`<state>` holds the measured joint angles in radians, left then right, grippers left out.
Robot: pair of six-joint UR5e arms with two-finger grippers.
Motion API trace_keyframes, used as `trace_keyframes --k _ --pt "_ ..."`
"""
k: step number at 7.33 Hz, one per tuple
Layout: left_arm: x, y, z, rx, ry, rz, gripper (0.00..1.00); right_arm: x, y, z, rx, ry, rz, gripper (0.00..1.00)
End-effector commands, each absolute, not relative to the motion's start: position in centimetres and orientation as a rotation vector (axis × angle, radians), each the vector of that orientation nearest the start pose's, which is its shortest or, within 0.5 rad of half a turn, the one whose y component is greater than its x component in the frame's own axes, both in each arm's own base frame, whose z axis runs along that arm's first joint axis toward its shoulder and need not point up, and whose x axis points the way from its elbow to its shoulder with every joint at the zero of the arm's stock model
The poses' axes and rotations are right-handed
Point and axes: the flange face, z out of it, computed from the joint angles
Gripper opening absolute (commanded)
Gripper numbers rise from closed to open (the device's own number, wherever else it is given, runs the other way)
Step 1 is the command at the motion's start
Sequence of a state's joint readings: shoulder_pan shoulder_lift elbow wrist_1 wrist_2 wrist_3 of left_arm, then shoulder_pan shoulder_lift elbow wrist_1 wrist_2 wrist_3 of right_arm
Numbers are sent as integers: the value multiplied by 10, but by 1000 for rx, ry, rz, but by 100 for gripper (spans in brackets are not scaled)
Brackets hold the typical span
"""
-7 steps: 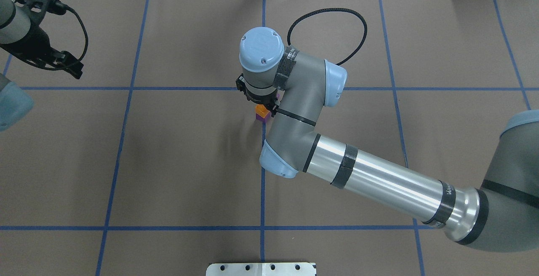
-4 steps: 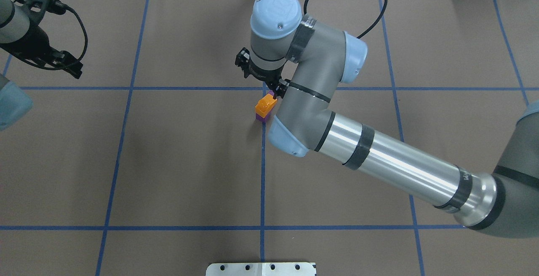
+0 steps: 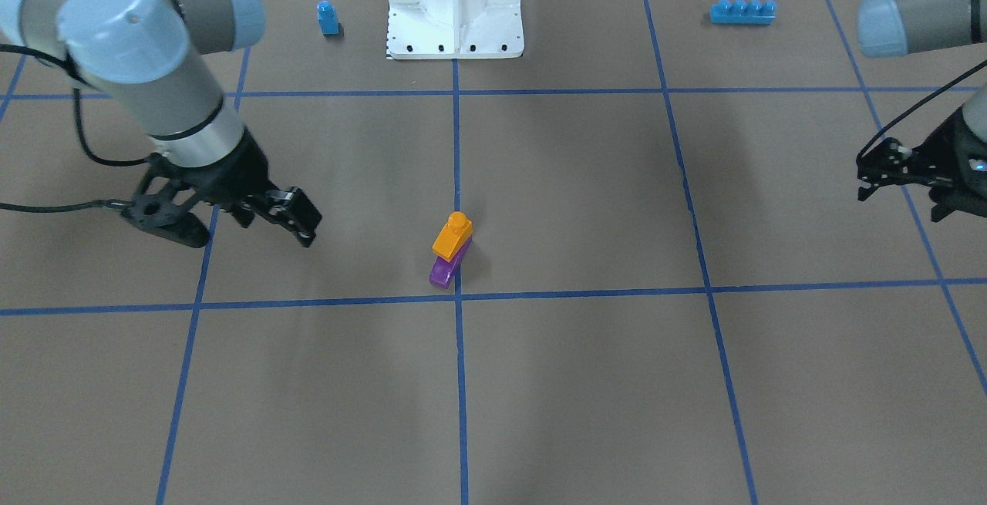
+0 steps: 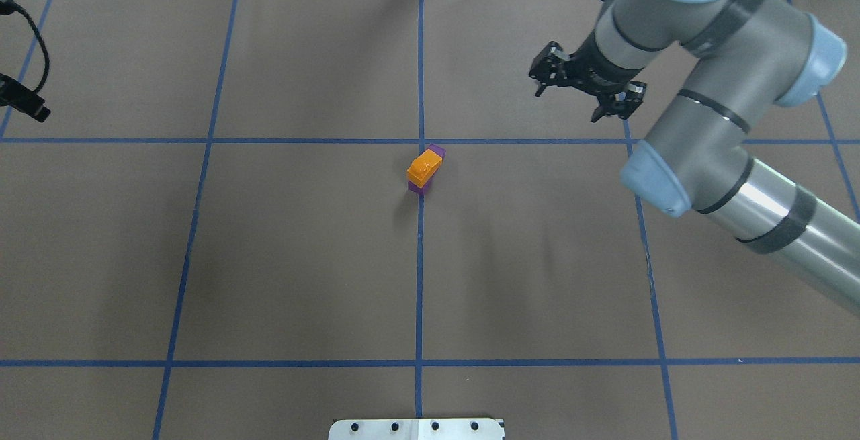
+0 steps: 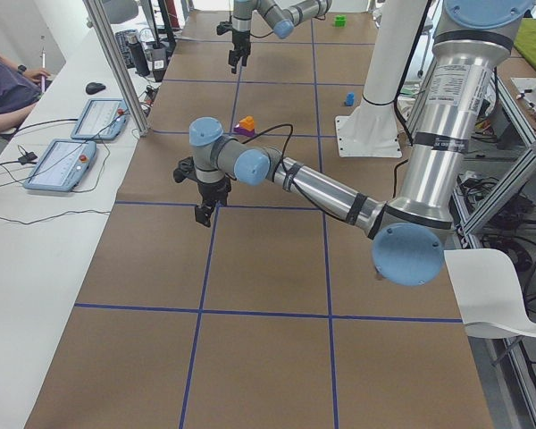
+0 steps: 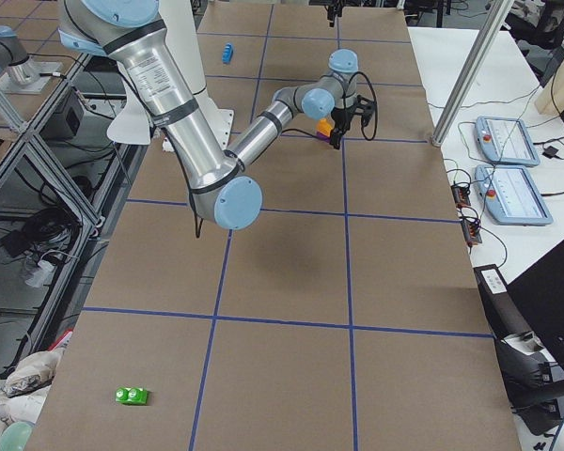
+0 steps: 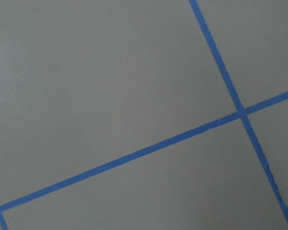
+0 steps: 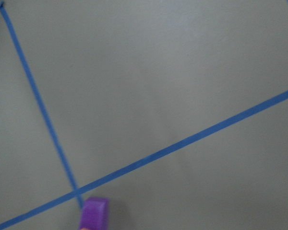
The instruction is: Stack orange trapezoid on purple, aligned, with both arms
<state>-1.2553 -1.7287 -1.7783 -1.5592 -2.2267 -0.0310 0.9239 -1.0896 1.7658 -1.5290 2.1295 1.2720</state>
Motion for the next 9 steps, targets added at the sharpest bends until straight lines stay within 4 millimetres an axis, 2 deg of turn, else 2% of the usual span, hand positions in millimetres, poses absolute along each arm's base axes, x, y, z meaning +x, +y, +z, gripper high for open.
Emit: trace_keyframes --k 1,2,3,4,5,6,7,8,9 --pt "43 -508 551 160 679 334 100 -173 -558 420 32 -814 174 100" --pt "28 -507 560 157 674 299 100 -117 -550 475 80 -775 14 100" --pt "17 -509 560 161 673 261 100 -65 -530 528 76 -762 -43 100" --pt "1 -508 560 173 671 239 100 -37 -519 554 57 -752 9 100" --pt "-14 -495 578 152 669 206 100 -31 -517 564 46 -738 26 100" --pt "-27 -491 581 154 674 177 100 -10 -514 578 40 -720 67 100" --pt "-33 -490 585 147 673 161 100 21 -509 594 30 -721 131 100" --pt "-35 -489 593 130 674 152 100 48 -495 600 34 -766 164 100" --pt "-35 -488 595 121 674 149 100 58 -487 607 48 -811 101 100"
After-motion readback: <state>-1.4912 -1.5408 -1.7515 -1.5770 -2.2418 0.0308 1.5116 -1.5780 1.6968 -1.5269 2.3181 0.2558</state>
